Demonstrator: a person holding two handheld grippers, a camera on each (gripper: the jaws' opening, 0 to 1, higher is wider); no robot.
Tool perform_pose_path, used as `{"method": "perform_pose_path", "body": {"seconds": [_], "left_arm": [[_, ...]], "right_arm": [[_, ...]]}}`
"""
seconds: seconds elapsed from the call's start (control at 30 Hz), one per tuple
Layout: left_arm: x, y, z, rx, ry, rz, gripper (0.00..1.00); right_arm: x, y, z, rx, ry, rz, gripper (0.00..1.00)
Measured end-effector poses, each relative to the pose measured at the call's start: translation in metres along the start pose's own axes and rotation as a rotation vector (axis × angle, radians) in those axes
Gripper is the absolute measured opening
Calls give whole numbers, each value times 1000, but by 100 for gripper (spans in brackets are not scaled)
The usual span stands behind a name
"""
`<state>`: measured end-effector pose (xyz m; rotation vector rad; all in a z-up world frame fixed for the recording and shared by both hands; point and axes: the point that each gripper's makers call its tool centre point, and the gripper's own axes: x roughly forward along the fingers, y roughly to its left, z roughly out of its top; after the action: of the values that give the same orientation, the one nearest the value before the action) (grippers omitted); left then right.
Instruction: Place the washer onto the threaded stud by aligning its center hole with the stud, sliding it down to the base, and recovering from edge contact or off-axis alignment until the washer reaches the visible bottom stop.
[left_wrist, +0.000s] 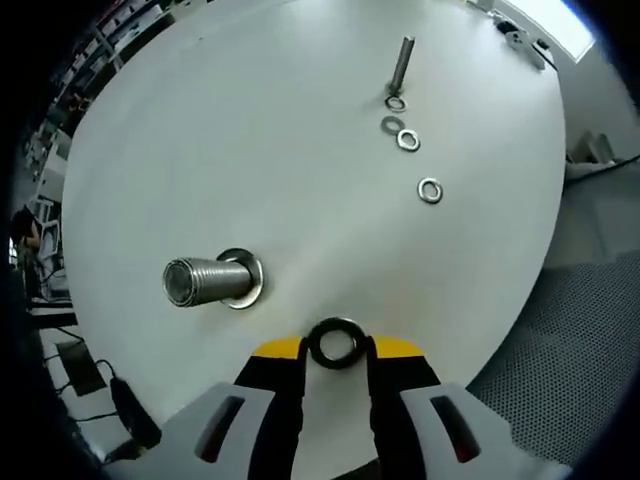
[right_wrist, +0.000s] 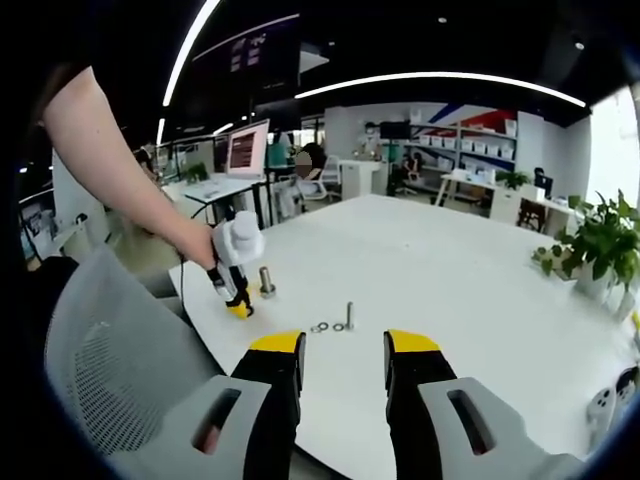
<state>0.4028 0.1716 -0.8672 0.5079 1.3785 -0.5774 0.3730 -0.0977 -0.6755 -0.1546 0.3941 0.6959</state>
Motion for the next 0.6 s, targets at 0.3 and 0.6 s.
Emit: {"method": "perform_pose_path", "body": {"seconds": [0.3, 0.6], "left_arm": [[-1, -1, -4, 36, -13, -8, 22], [-1, -3, -4, 79, -18, -21, 25]], "right_arm": [[0, 0, -1, 3, 0, 1, 34], [1, 1, -2, 2, 7, 7, 33]]}}
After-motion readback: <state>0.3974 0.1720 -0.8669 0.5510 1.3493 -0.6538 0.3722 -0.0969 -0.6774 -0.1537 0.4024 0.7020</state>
